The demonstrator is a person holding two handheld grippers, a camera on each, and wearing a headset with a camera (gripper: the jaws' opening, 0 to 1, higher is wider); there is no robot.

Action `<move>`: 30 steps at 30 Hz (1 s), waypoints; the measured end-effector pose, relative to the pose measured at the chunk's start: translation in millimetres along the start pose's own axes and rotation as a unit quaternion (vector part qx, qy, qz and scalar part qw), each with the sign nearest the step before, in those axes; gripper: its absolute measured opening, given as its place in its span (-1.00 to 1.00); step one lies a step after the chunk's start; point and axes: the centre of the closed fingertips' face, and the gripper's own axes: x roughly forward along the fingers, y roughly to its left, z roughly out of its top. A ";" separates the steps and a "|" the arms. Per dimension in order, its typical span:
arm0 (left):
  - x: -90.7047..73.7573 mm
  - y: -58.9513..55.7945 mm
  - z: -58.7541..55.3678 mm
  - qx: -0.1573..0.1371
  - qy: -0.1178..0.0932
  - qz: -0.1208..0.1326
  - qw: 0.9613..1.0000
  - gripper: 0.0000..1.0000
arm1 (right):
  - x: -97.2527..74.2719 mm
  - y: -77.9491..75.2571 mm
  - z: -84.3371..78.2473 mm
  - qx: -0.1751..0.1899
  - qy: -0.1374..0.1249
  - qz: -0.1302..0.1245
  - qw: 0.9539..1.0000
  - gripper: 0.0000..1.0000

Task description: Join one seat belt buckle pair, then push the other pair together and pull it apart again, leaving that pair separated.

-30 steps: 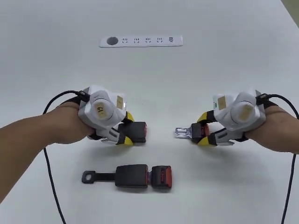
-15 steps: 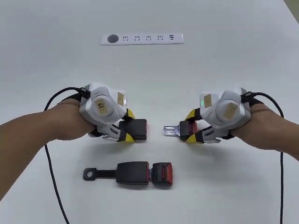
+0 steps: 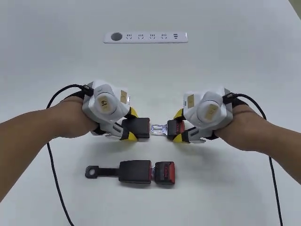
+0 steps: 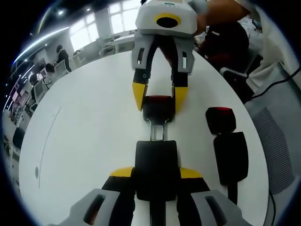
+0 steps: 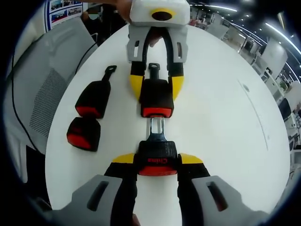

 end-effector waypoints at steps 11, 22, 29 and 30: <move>0.8 0.1 -0.5 -0.002 0.002 -0.002 1.000 -0.32 | 0.9 -1.8 3.2 0.004 -0.004 -0.006 1.000 -0.38; 1.3 -1.0 0.7 -0.006 -0.004 0.001 1.000 -0.32 | 7.1 -1.0 11.7 0.015 -0.033 0.004 0.999 -0.38; 1.5 -0.8 1.4 -0.010 -0.015 0.000 1.000 -0.33 | 7.6 0.1 12.9 0.021 -0.044 0.009 0.999 -0.39; 1.7 -0.7 1.5 -0.010 -0.015 0.000 1.000 -0.33 | 7.6 0.1 13.0 0.022 -0.045 0.010 0.999 -0.40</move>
